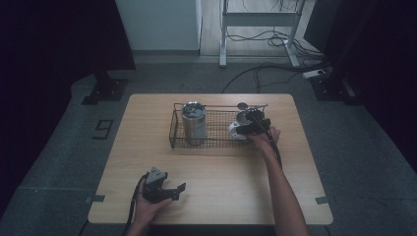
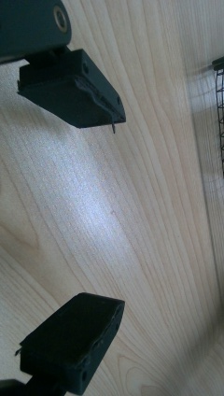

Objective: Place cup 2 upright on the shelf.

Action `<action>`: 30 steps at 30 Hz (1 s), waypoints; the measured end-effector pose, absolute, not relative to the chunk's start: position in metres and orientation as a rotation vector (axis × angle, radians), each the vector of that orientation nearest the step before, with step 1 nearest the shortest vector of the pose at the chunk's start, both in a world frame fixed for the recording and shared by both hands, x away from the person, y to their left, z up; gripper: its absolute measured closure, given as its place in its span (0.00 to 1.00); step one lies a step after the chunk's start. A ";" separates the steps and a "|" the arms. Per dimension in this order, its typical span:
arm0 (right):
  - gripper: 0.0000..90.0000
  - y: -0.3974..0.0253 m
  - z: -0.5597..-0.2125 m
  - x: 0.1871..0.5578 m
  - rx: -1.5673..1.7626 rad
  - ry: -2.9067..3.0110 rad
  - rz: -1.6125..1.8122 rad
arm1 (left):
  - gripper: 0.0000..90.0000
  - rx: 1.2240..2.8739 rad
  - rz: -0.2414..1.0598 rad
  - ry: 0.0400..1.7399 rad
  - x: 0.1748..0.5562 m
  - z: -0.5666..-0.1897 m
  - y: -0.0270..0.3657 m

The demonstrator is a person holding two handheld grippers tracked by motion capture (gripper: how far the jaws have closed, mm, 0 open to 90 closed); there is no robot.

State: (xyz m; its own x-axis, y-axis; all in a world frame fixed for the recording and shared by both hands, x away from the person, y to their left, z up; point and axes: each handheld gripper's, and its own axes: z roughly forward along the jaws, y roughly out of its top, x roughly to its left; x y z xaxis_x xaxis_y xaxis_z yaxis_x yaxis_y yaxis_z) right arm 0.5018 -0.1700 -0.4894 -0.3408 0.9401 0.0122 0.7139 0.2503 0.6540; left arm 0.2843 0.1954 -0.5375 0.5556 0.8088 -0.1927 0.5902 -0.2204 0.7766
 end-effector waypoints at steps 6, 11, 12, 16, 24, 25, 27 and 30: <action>0.09 -0.169 -0.488 0.499 1.498 2.167 0.756 | 0.12 1.925 0.318 1.134 0.284 -0.538 0.195; 0.08 -0.171 -0.487 0.498 1.482 2.207 0.710 | 0.12 1.926 0.318 1.133 0.284 -0.538 0.195; 0.08 -0.171 -0.487 0.498 1.474 2.215 0.701 | 0.12 1.926 0.318 1.133 0.284 -0.538 0.195; 0.08 -0.171 -0.486 0.496 1.458 2.227 0.683 | 0.12 1.927 0.318 1.133 0.284 -0.538 0.194; 0.01 -0.176 -0.482 0.492 1.471 2.225 0.711 | 0.12 1.927 0.317 1.132 0.284 -0.538 0.194; 0.00 -0.177 -0.482 0.491 1.472 2.222 0.713 | 0.12 1.926 0.319 1.132 0.284 -0.538 0.194; 0.00 -0.179 -0.481 0.488 1.468 2.215 0.741 | 0.12 1.929 0.317 1.131 0.284 -0.538 0.193; 0.00 -0.181 -0.481 0.484 1.464 2.209 0.764 | 0.12 1.931 0.317 1.131 0.284 -0.538 0.193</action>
State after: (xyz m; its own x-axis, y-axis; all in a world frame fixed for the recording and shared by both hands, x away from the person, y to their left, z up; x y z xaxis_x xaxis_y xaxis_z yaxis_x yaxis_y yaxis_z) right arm 0.4844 -0.1812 -0.4807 -0.3845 0.9230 -0.0165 0.7155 0.3093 0.6264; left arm 0.2840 0.1929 -0.5383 0.5585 0.8075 -0.1899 0.5911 -0.2267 0.7741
